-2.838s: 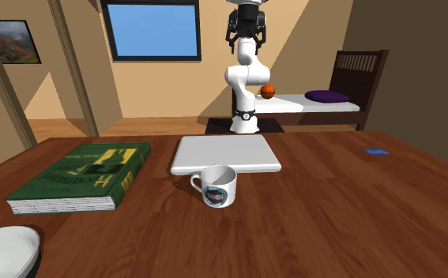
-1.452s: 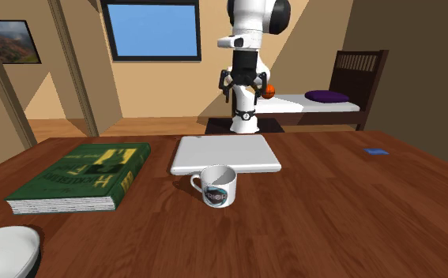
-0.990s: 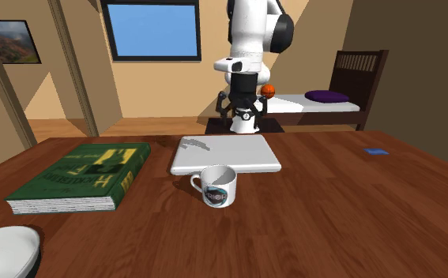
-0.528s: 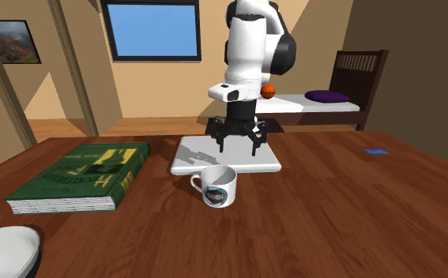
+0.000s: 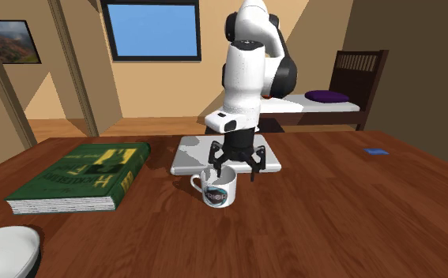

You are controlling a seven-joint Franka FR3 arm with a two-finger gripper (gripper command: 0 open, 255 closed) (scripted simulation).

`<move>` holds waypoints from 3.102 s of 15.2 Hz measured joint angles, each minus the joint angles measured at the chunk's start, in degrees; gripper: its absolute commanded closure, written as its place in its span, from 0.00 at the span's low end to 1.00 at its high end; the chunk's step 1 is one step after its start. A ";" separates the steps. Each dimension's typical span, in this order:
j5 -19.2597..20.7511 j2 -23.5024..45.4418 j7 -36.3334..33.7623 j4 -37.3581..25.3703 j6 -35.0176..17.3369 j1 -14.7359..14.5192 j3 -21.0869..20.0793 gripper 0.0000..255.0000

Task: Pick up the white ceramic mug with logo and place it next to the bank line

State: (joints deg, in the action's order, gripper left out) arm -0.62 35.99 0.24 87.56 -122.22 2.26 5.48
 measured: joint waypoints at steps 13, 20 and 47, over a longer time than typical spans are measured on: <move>-0.14 1.97 0.01 0.43 -2.42 0.11 -0.09 1.00; -0.14 1.96 0.01 0.42 -2.41 0.10 -0.10 1.00; 0.39 -5.83 0.23 -6.58 12.34 -0.08 0.31 1.00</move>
State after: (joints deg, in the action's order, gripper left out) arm -0.23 30.16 0.47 80.98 -109.89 2.19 5.79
